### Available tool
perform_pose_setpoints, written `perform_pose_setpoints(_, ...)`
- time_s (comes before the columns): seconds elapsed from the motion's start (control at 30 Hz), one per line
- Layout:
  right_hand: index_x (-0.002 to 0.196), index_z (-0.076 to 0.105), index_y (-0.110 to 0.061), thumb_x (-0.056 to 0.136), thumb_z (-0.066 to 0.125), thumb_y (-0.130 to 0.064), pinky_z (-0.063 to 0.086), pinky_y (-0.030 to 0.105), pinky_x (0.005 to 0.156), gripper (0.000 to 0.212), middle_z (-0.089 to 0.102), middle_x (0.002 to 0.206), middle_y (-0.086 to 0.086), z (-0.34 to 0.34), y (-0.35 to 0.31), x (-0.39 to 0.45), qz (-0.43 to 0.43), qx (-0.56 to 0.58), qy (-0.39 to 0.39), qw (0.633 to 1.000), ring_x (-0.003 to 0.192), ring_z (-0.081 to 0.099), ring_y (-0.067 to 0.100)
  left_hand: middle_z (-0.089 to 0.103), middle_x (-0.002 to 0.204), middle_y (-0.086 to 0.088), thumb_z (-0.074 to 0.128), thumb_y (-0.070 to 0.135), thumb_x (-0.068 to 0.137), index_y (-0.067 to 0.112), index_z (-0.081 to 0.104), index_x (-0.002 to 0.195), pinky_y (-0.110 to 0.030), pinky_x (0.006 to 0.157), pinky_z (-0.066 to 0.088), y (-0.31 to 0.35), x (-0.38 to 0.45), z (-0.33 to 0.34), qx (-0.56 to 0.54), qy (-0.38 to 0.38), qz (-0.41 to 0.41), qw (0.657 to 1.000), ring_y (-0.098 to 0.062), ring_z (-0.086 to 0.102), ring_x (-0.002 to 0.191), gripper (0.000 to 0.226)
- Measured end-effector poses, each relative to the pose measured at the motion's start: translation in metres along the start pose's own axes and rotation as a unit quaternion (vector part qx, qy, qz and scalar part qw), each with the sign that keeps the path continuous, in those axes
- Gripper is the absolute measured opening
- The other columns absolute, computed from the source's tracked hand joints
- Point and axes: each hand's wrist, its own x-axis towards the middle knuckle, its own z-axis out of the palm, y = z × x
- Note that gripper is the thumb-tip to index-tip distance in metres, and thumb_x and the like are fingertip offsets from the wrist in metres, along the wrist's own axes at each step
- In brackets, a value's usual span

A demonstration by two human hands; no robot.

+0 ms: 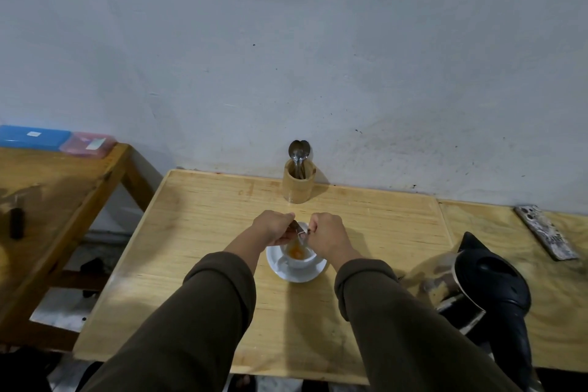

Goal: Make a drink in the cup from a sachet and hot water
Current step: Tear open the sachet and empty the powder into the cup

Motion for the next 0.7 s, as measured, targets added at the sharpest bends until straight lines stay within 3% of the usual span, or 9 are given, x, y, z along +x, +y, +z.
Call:
perform_pose_setpoints(0.13, 0.061, 0.05, -0.006, 0.08, 0.049, 0.001, 0.037, 0.029, 0.063, 0.021, 0.046, 0.064, 0.006, -0.001, 0.004, 0.0, -0.001, -0.008, -0.022, 1.0, 0.07, 0.046, 0.025, 0.061, 0.071, -0.009, 0.051, 0.022, 0.097, 0.006, 0.062, 0.07, -0.025, 0.064, 0.054, 0.001, -0.002, 0.0, -0.004, -0.005, -0.01, 1.0, -0.016, 0.058, 0.061, 0.033)
perform_pose_setpoints(0.2, 0.066, 0.058, 0.0, 0.08, 0.049, 0.001, 0.042, 0.033, 0.066, 0.016, 0.054, 0.07, 0.014, -0.001, 0.006, 0.001, -0.001, -0.019, -0.023, 1.0, 0.073, 0.051, 0.028, 0.06, 0.07, -0.01, 0.052, 0.02, 0.097, 0.005, 0.061, 0.069, -0.025, 0.065, 0.053, 0.002, -0.004, -0.001, -0.01, -0.011, -0.015, 1.0, -0.017, 0.057, 0.061, 0.033)
perform_pose_setpoints(0.33, 0.059, 0.041, -0.016, 0.082, 0.062, -0.009, 0.046, 0.032, 0.07, 0.032, 0.058, 0.08, 0.012, -0.001, 0.003, 0.002, -0.008, -0.041, -0.021, 0.999, 0.077, 0.051, 0.023, 0.064, 0.076, -0.011, 0.051, 0.02, 0.096, 0.005, 0.061, 0.071, -0.024, 0.062, 0.053, 0.003, -0.006, 0.0, -0.005, -0.014, -0.016, 1.0, -0.016, 0.059, 0.063, 0.031)
perform_pose_setpoints(0.43, 0.054, 0.031, -0.022, 0.08, 0.062, -0.007, 0.039, 0.027, 0.059, 0.043, 0.051, 0.074, 0.006, 0.0, 0.003, 0.004, -0.028, -0.042, -0.013, 0.999, 0.073, 0.048, 0.023, 0.063, 0.073, -0.012, 0.048, 0.013, 0.095, 0.003, 0.057, 0.071, -0.025, 0.062, 0.053, 0.005, -0.006, 0.0, -0.013, -0.009, -0.022, 1.0, -0.018, 0.06, 0.063, 0.027)
perform_pose_setpoints(0.53, 0.054, 0.038, -0.024, 0.077, 0.066, -0.009, 0.033, 0.025, 0.055, 0.039, 0.047, 0.066, -0.003, -0.003, 0.005, 0.006, -0.033, -0.02, -0.02, 0.999, 0.073, 0.049, 0.021, 0.063, 0.073, -0.013, 0.047, 0.005, 0.093, 0.001, 0.057, 0.074, -0.026, 0.063, 0.053, 0.005, -0.008, -0.005, -0.043, -0.015, -0.031, 0.998, -0.019, 0.06, 0.064, 0.022)
perform_pose_setpoints(0.63, 0.084, 0.062, -0.023, 0.076, 0.073, -0.022, 0.044, 0.027, 0.08, 0.014, 0.056, 0.104, 0.002, -0.011, 0.003, 0.003, -0.039, -0.035, 0.012, 0.999, 0.101, 0.051, 0.02, 0.061, 0.074, -0.013, 0.053, 0.0, 0.092, 0.0, 0.059, 0.074, -0.023, 0.063, 0.054, 0.006, -0.013, -0.014, -0.082, -0.044, -0.034, 0.995, -0.017, 0.059, 0.066, 0.019)
perform_pose_setpoints(0.7, 0.115, 0.06, -0.022, 0.078, 0.071, -0.018, 0.038, 0.033, 0.103, 0.039, 0.043, 0.133, 0.004, -0.014, 0.0, 0.002, -0.042, -0.054, 0.064, 0.996, 0.128, 0.036, 0.021, 0.06, 0.075, -0.012, 0.054, -0.002, 0.092, 0.0, 0.059, 0.076, -0.019, 0.053, 0.056, 0.006, -0.016, -0.019, -0.118, -0.057, -0.027, 0.991, -0.016, 0.058, 0.066, 0.018)
